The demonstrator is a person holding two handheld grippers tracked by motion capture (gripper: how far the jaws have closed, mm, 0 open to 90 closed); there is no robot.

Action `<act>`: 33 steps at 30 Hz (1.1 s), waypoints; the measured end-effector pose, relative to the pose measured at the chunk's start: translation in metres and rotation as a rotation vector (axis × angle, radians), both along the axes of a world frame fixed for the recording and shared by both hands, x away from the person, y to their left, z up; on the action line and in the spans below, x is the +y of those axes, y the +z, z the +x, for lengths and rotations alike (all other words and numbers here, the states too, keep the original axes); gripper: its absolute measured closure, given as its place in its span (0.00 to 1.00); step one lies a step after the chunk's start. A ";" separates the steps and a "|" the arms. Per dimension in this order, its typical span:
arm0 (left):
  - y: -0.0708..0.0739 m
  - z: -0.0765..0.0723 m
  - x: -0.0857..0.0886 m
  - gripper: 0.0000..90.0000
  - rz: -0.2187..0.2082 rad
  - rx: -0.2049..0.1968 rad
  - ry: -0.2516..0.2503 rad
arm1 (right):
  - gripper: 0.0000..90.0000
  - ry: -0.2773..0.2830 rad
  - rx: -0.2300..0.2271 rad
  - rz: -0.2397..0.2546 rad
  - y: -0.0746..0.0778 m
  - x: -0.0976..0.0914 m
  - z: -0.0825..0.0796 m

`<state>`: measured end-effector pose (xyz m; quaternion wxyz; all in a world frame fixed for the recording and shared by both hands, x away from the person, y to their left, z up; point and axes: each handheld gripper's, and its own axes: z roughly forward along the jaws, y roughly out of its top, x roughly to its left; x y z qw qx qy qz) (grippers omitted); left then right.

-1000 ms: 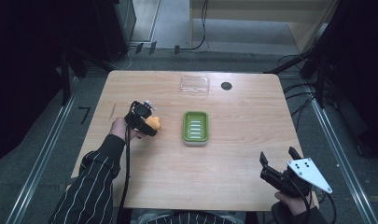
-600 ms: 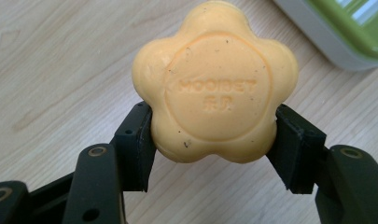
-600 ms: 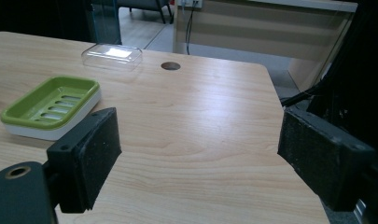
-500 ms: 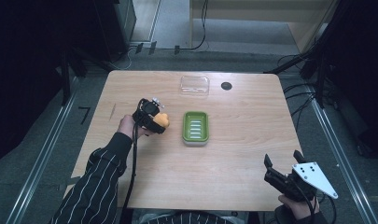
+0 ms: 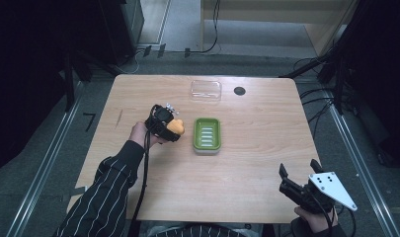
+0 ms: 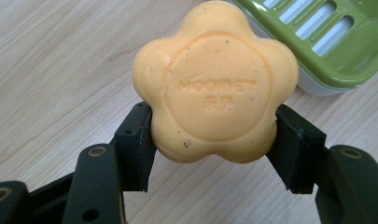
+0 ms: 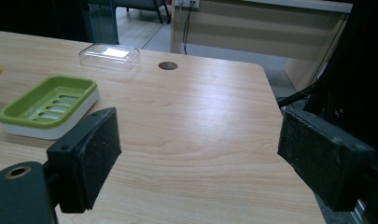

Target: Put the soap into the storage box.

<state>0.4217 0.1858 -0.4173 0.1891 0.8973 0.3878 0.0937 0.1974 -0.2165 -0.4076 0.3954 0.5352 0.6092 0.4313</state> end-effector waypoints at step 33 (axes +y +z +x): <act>-0.002 -0.002 -0.037 0.44 -0.076 -0.063 -0.050 | 0.15 -0.003 -0.002 0.002 0.000 -0.001 0.001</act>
